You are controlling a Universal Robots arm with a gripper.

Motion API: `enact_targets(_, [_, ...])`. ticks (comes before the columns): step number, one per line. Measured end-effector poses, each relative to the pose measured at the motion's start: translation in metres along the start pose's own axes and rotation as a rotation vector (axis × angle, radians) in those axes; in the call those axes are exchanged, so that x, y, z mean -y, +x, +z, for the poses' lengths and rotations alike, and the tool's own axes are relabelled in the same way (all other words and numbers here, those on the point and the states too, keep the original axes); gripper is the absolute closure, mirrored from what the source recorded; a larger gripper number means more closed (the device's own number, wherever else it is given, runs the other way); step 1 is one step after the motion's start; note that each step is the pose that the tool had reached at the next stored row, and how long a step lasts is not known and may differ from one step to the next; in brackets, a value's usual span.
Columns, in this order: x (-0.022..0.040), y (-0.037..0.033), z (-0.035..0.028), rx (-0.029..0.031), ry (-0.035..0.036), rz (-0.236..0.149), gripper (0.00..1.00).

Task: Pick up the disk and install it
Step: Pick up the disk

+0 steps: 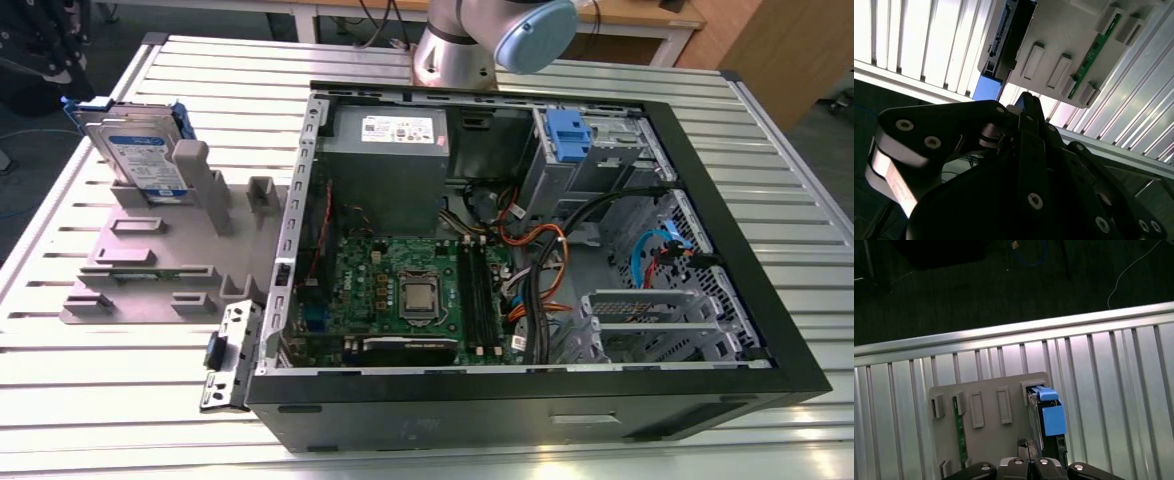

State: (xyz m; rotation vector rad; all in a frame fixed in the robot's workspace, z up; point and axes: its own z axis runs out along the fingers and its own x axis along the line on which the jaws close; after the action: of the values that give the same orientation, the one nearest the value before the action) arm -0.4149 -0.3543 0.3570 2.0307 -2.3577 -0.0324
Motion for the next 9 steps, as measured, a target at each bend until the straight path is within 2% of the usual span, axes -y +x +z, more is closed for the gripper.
enact_targets(4, [-0.0001, 0.0000, 0.0009, -0.0011, 0.0025, -0.042, 0.89])
enact_targets(8, [-0.0013, -0.0023, 0.0030, -0.0010, 0.0036, -0.046, 0.89])
enact_targets(9, [-0.0018, -0.0030, 0.0038, -0.0009, 0.0035, -0.047, 0.83])
